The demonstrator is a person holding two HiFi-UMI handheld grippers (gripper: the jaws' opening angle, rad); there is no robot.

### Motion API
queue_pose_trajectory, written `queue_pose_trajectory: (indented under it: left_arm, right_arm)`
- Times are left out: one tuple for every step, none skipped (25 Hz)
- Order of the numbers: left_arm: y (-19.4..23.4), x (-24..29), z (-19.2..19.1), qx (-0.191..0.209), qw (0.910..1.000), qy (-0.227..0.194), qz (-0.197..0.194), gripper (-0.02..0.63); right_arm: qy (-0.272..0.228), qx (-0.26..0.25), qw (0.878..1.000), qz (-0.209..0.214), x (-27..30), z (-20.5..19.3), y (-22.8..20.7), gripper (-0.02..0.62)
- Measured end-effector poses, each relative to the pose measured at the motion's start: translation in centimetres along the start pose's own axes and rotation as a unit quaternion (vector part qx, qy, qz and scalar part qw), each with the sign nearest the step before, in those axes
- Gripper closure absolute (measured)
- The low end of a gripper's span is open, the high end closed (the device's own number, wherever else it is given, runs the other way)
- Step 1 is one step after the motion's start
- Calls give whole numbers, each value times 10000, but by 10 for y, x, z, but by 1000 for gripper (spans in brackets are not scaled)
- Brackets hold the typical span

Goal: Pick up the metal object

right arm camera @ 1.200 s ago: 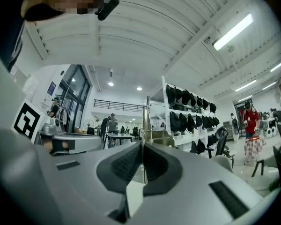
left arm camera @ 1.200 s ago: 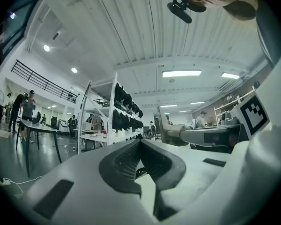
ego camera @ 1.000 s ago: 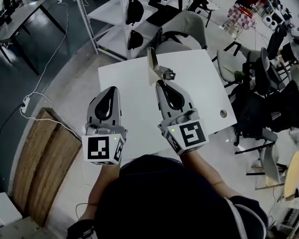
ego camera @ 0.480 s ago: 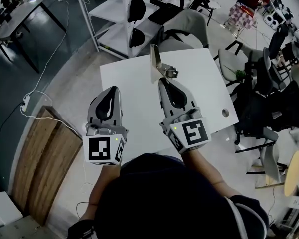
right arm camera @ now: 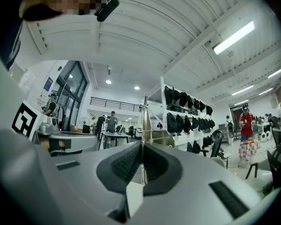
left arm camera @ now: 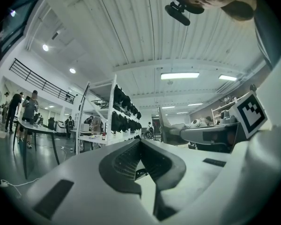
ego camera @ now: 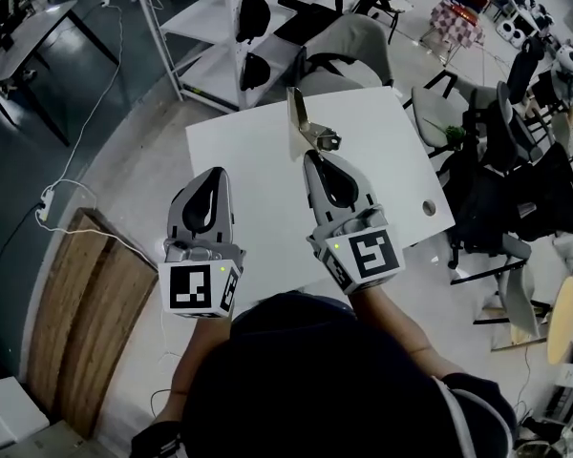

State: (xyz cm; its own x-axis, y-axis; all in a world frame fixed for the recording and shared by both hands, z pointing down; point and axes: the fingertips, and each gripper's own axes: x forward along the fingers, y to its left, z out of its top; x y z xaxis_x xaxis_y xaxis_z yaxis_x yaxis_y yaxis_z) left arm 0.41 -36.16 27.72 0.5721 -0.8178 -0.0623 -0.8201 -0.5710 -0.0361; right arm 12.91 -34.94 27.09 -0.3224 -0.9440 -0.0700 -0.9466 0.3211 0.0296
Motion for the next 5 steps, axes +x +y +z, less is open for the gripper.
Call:
queue_pose_trajectory:
  left_arm:
    - [-1, 1, -1, -2, 10000, 11, -23, 583]
    - [-1, 1, -2, -4, 10000, 26, -41, 583]
    - [-1, 2, -3, -8, 10000, 41, -55, 583]
    - [-2, 2, -4, -14, 10000, 54, -65, 583]
    - [-2, 2, -5, -20, 10000, 65, -73, 583]
  right_arm:
    - [11, 2, 10000, -20, 0, -1, -1, 568]
    - [23, 4, 10000, -36, -1, -2, -2, 569]
    - [38, 4, 10000, -47, -1, -3, -3, 568]
    - [55, 3, 10000, -55, -2, -4, -3, 568]
    - [73, 3, 10000, -60, -2, -4, -3, 569]
